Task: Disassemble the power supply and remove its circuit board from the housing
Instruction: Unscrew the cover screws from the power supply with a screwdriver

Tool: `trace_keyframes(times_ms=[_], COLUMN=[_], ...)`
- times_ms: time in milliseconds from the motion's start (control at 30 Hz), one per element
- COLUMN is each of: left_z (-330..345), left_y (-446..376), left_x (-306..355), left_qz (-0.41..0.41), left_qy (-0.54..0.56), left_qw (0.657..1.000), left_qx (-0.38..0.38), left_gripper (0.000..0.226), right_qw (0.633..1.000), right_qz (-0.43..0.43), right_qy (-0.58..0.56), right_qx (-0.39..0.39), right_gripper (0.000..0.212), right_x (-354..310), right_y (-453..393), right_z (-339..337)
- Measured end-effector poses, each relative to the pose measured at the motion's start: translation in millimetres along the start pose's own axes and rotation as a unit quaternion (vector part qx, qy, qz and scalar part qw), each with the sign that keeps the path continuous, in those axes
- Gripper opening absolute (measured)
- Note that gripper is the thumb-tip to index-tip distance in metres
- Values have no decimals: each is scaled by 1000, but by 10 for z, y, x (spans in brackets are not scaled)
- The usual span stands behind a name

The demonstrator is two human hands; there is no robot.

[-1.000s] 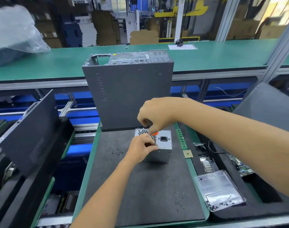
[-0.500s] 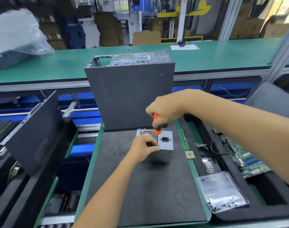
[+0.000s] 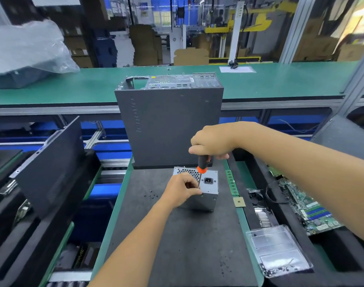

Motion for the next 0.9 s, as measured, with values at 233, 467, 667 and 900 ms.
trace_keyframes(times_ms=[233,467,667,900], left_z=[4,46,25,31], left_y=[-32,-33,-49,-40], left_x=[-6,3,14,15], left_qz=[1,6,-1,0], left_qy=[-7,-8,6,1], left_qw=[1000,1000,1000,1000], left_qx=[-2,-5,-6,-11], left_gripper=[23,26,27,23], right_qw=[990,984,1000,996], right_qz=[-108,-130,-2,-70], right_qy=[-56,-87,-14,10], right_qx=[74,87,5,54], right_gripper=[24,29,31,6], right_x=[-83,-94,-36,-142], right_y=[76,95,49,15], right_z=[-59,-17,22,-12])
Point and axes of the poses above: each hand's wrist, its own y-axis away from the middle knuckle, its own z-axis out of the palm, x = y × z, the point moved 6 cm from there along -y, towards the middle knuckle, and after that the axes turned 8 degrees about y, right-handed, at the moved point
